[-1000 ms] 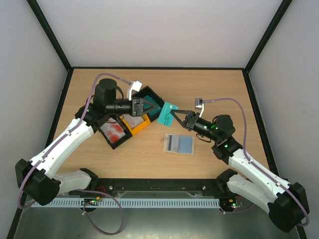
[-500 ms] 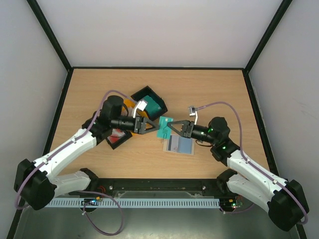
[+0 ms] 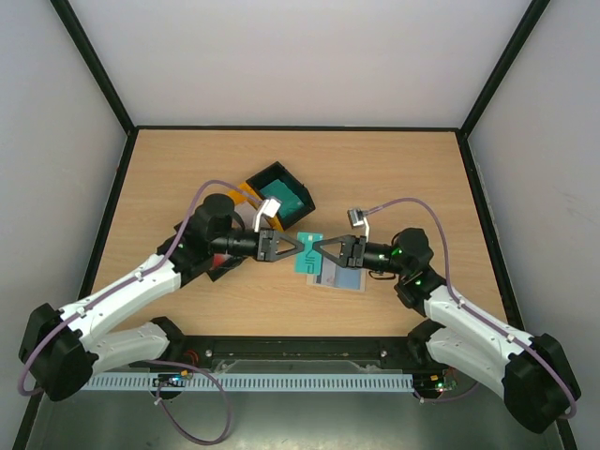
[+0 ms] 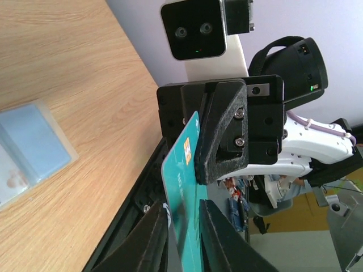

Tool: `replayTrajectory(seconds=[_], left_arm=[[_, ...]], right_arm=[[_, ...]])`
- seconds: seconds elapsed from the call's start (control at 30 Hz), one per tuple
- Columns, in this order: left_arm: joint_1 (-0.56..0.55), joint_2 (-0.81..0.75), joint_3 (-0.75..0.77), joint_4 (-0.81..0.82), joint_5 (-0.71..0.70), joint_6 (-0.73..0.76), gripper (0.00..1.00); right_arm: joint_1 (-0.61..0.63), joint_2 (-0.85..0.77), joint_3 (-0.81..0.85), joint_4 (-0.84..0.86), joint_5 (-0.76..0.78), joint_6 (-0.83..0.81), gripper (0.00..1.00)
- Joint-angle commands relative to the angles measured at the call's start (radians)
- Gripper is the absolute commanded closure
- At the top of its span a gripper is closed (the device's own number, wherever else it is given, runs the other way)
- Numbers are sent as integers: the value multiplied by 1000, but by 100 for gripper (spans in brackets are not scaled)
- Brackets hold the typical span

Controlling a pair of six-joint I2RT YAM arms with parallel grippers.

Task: Put the credit cards into the card holder
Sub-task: Pick up the credit card from the storage box.

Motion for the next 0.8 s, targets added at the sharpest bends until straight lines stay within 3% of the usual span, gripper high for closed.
replayTrajectory(seconds=[0.0, 0.1, 0.2, 0.3, 0.37, 0.77], left_arm=[[-27, 12, 2, 72, -6, -23, 84], [-52, 20, 0, 89, -14, -29, 86], [-69, 25, 1, 98, -33, -51, 95], [-70, 17, -1, 95, -61, -63, 98], [-70, 15, -3, 98, -89, -84, 98], [-74, -2, -75, 260, -130, -241, 98]], right_arm=[[-3, -19, -11, 114, -49, 54, 98], [-3, -31, -17, 110, -46, 55, 98], [-2, -60, -41, 106, -31, 62, 97], [-2, -109, -69, 85, 5, 62, 78], [-2, -142, -76, 55, 28, 52, 71], [3, -198, -113, 8, 40, 13, 81]])
